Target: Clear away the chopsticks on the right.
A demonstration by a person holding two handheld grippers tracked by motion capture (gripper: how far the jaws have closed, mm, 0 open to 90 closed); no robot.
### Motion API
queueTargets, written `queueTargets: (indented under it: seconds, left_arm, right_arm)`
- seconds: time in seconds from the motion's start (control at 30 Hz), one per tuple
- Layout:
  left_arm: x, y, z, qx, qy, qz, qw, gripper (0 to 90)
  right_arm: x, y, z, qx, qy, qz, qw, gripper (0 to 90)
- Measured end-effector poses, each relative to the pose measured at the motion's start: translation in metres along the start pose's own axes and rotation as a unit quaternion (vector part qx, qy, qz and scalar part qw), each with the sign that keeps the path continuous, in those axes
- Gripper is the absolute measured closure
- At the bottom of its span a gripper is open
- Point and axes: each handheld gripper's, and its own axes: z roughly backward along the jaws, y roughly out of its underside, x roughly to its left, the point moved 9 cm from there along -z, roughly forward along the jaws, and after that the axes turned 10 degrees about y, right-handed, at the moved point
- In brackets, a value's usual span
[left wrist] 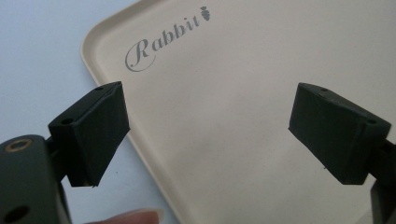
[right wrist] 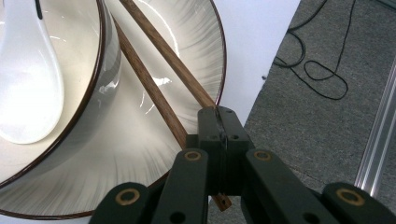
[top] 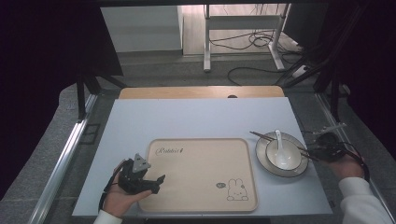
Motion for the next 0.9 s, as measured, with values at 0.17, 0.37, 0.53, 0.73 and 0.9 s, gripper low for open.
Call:
queueTargets:
  seconds: [0.17,0.37,0.53,0.73,0.9]
  left_arm:
    - [0.000,0.000,0.000,0.001,0.000,0.000,1.0000,12.0]
    - [0.000,0.001,-0.001,0.001,-0.002,-0.001,1.0000,12.0]
    - [0.000,0.000,0.000,0.000,-0.004,-0.004,1.0000,12.0]
    - [0.001,0.001,0.000,0.000,-0.007,-0.005,1.0000,12.0]
    - [0.004,0.003,0.000,0.000,-0.010,-0.002,1.0000,12.0]
  right_arm:
    - [-0.002,-0.002,0.005,-0.008,0.000,0.001,1.0000,88.4]
    - [-0.020,-0.003,0.010,-0.003,0.027,0.035,0.9990,55.9]
    - [-0.022,0.003,0.005,0.020,0.023,0.068,0.9972,55.7]
    - [-0.021,0.005,-0.003,0.038,0.003,0.094,0.9949,60.4]
    - [-0.017,0.005,-0.011,0.046,-0.008,0.115,0.9923,69.6]
